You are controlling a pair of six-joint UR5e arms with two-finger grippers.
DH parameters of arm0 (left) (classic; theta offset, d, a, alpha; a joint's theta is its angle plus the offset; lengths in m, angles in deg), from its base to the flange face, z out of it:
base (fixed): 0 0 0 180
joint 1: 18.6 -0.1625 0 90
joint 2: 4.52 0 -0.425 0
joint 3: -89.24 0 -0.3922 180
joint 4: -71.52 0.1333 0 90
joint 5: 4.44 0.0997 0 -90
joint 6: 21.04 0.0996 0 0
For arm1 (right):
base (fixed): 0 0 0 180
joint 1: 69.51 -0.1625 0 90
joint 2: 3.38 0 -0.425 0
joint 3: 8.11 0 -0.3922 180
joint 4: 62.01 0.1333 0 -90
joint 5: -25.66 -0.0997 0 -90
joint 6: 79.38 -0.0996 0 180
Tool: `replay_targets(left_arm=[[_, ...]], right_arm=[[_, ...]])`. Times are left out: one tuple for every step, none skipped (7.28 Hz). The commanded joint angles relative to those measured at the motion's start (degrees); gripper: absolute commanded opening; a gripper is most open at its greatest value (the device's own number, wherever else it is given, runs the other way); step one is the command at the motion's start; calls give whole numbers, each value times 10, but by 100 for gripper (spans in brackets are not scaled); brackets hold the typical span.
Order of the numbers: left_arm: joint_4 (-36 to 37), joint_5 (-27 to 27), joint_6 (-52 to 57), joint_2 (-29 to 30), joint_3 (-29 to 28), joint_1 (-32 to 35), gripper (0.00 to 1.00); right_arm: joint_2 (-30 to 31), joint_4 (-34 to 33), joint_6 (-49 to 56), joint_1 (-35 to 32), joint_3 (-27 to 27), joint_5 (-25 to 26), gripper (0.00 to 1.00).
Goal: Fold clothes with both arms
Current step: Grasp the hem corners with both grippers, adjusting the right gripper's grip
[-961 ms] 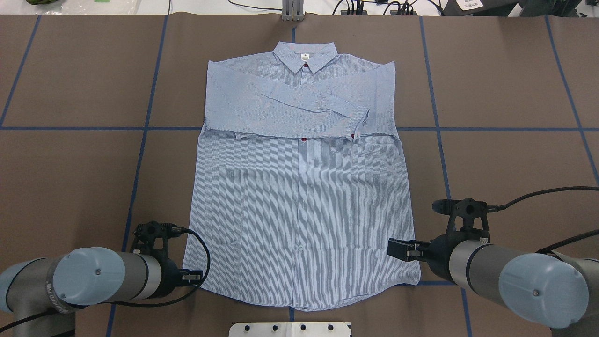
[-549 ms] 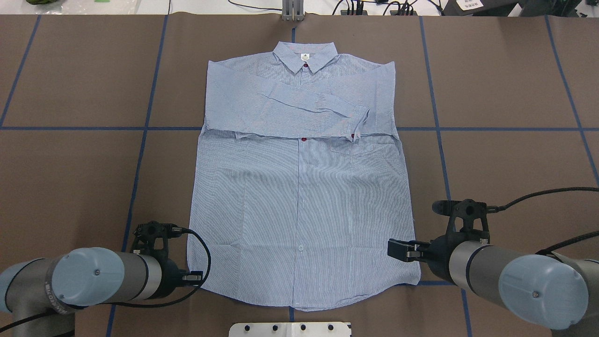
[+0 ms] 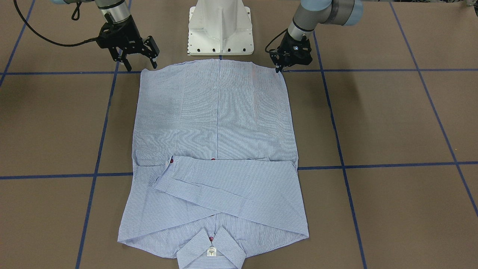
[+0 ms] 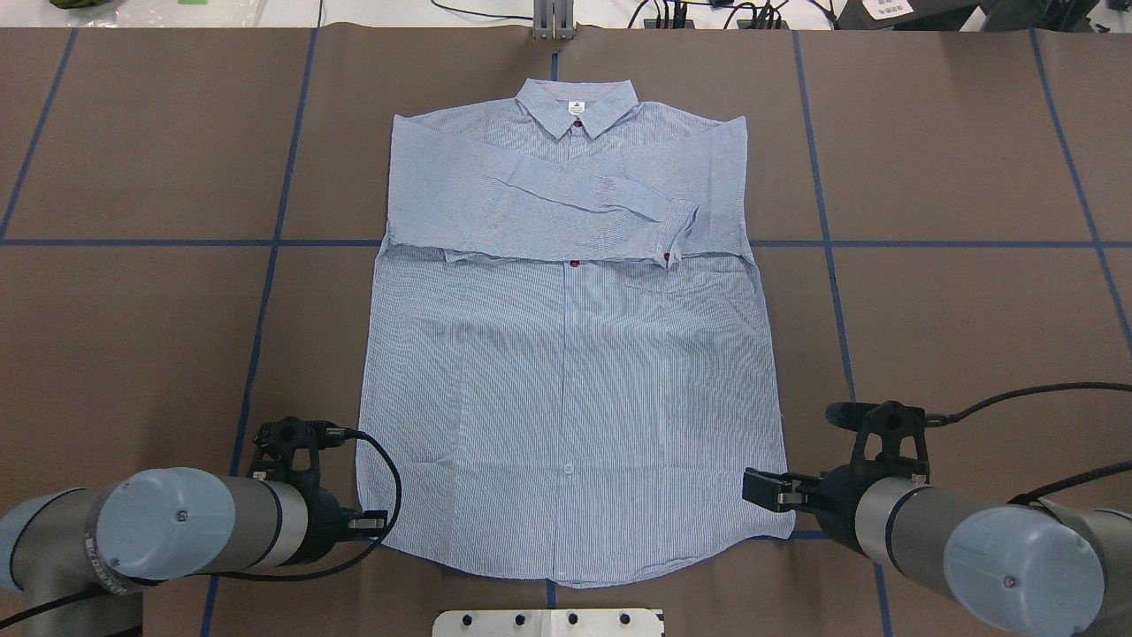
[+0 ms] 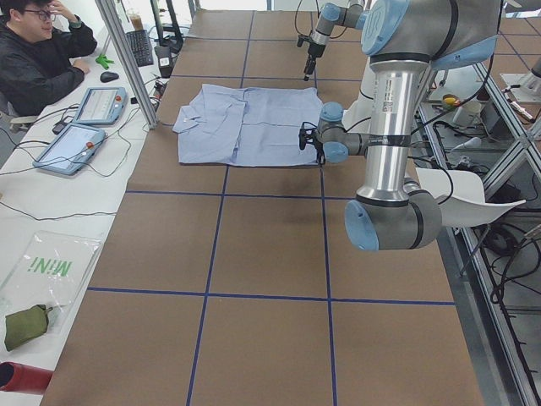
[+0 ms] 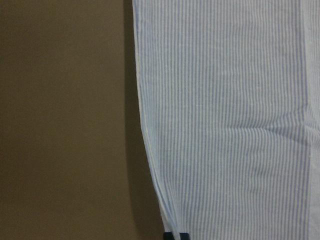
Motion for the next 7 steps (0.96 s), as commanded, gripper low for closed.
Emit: replay_targets(left_arm=[[-1, 3, -4, 7, 0, 0, 0], [-1, 3, -4, 7, 1, 0, 0], [-1, 3, -4, 7, 4, 0, 0], [-1, 3, -4, 6, 4, 0, 0], [-1, 3, -4, 6, 4, 0, 0], [-1, 3, -4, 6, 4, 0, 0], [-1, 3, -4, 6, 4, 0, 0]], right_arm=[[28, 59, -36, 41, 31, 35, 100], [26, 58, -63, 78, 33, 87, 92], [22, 58, -64, 88, 34, 99, 79], [23, 58, -64, 101, 40, 118, 76], [27, 57, -63, 114, 44, 139, 75], [27, 54, -63, 124, 50, 157, 75], [26, 54, -63, 130, 52, 171, 71]])
